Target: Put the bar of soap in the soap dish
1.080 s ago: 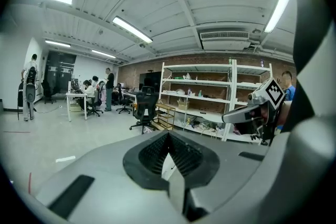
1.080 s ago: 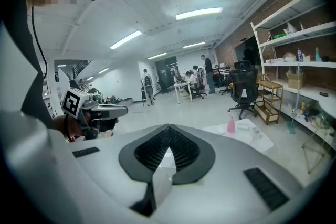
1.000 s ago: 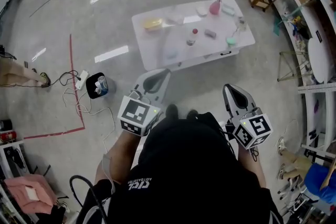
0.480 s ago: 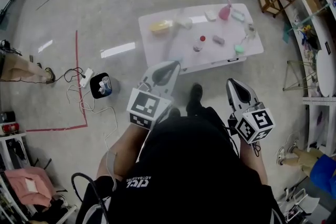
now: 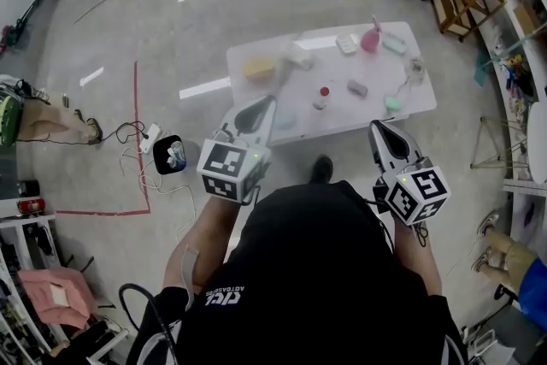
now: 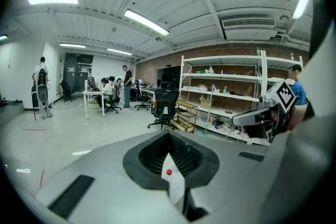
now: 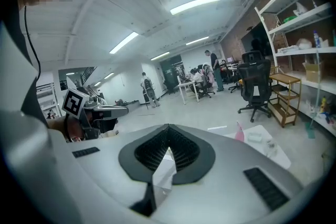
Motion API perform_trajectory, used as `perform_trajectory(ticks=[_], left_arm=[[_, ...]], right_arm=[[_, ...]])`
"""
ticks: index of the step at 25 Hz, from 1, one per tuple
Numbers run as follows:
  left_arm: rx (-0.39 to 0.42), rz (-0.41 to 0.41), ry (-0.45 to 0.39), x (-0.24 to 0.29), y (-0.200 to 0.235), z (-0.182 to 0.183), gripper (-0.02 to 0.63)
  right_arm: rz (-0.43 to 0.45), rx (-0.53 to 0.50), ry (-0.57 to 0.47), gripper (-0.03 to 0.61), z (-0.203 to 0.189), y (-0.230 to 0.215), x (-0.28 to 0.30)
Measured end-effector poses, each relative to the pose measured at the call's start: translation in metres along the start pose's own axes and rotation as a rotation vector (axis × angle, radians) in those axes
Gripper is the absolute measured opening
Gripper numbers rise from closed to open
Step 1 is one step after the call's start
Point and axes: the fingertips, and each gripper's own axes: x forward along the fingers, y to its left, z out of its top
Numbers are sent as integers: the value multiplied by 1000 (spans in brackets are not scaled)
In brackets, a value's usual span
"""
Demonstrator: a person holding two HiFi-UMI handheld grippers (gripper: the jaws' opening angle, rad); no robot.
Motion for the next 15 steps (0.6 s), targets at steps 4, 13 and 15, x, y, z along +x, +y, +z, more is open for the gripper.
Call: perform_trajectory(ticks=[4,13,15], left_arm=[[-10,23,40,30,2,1,9],[-27,64,84,63,15,-15,9],[-21,65,89,71,20,-20,9]], right_arm=[[51,-3,36,14,-3,-23,16],[88,53,127,14,-22,-43,61],[86,51,147,14,-22,-45,71]])
